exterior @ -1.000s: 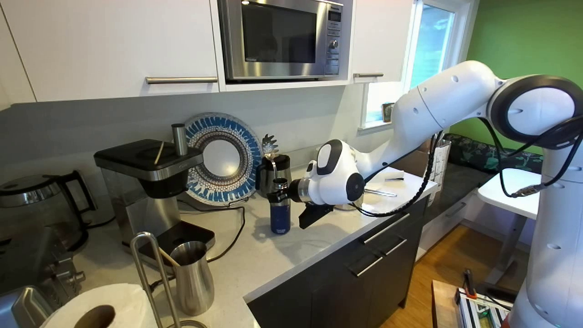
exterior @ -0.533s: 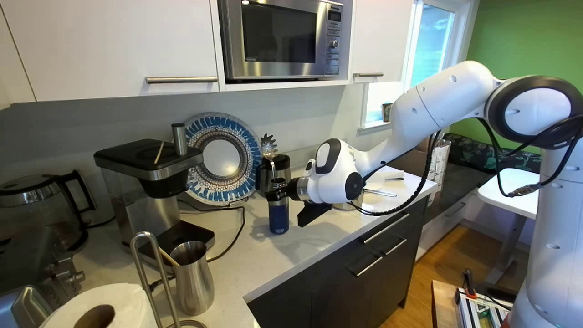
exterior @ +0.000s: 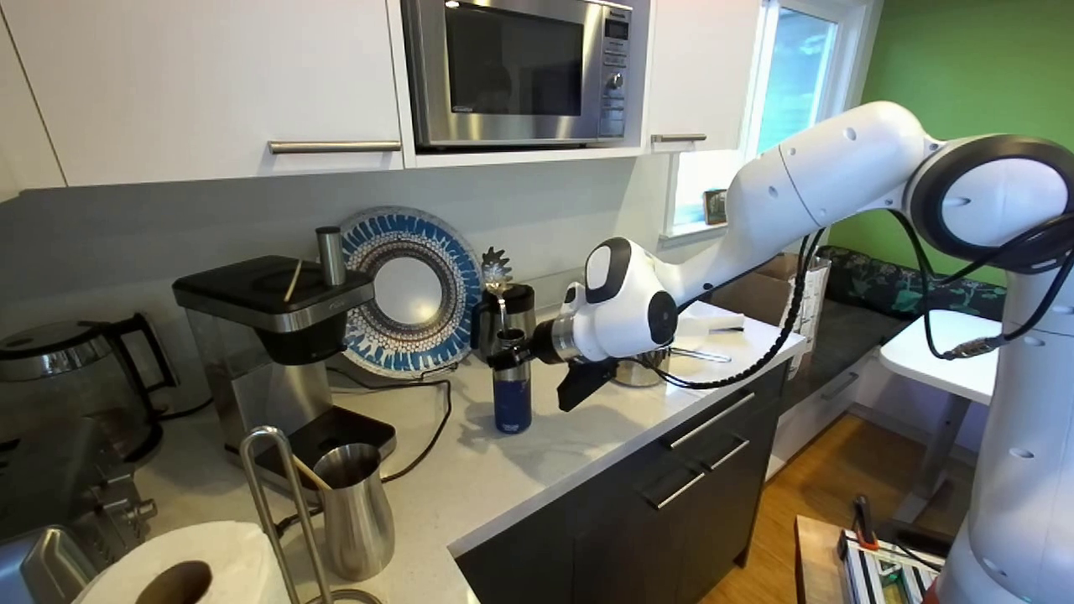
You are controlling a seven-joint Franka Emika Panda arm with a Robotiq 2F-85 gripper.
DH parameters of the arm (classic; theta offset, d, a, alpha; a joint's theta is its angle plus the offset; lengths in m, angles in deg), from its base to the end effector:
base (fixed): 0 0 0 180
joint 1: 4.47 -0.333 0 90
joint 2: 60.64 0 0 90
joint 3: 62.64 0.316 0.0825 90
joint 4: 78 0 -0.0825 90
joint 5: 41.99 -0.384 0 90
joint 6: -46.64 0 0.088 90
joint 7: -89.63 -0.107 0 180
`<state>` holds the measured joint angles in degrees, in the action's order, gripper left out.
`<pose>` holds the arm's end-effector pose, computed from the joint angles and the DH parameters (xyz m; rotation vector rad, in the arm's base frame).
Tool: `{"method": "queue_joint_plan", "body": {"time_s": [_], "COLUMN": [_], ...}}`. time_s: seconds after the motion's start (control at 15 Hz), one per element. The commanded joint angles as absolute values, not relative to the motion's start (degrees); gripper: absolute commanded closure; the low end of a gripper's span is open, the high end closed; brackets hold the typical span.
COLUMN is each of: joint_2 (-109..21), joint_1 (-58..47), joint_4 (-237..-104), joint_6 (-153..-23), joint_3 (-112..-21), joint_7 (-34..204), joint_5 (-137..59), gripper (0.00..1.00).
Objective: Move the vacuum flask from the pot to the counter
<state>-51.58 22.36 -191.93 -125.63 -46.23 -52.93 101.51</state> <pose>0.5628 -0.0637 0.3844 2.5414 -0.3086 1.5702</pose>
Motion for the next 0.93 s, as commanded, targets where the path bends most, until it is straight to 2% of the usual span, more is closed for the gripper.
{"method": "queue_joint_plan", "body": {"time_s": [0.0,0.4,0.47,0.53,0.67,0.73,0.87], "joint_2": [-54.44,-54.93,-55.68,-55.35,-55.23,-55.38,-54.03], "joint_1": [22.75,20.0,18.12,17.44,14.13,11.27,4.96], "joint_4": [-194.23,-197.33,-199.88,-198.35,-197.74,-199.63,-198.91], "joint_6": [-134.5,-147.95,-149.98,-151.75,-155.44,-156.4,-158.47], "joint_3": [-49.75,-59.9,-64.28,-64.08,-68.24,-73.83,-82.01], "joint_7": [-44.84,-36.03,-26.03,-37.17,-42.03,-34.52,-34.46], "joint_5": [98.46,98.71,90.51,101.39,108.37,102.5,102.64], "gripper": [0.0,0.0,0.0,0.0,0.0,0.0,0.0]}}
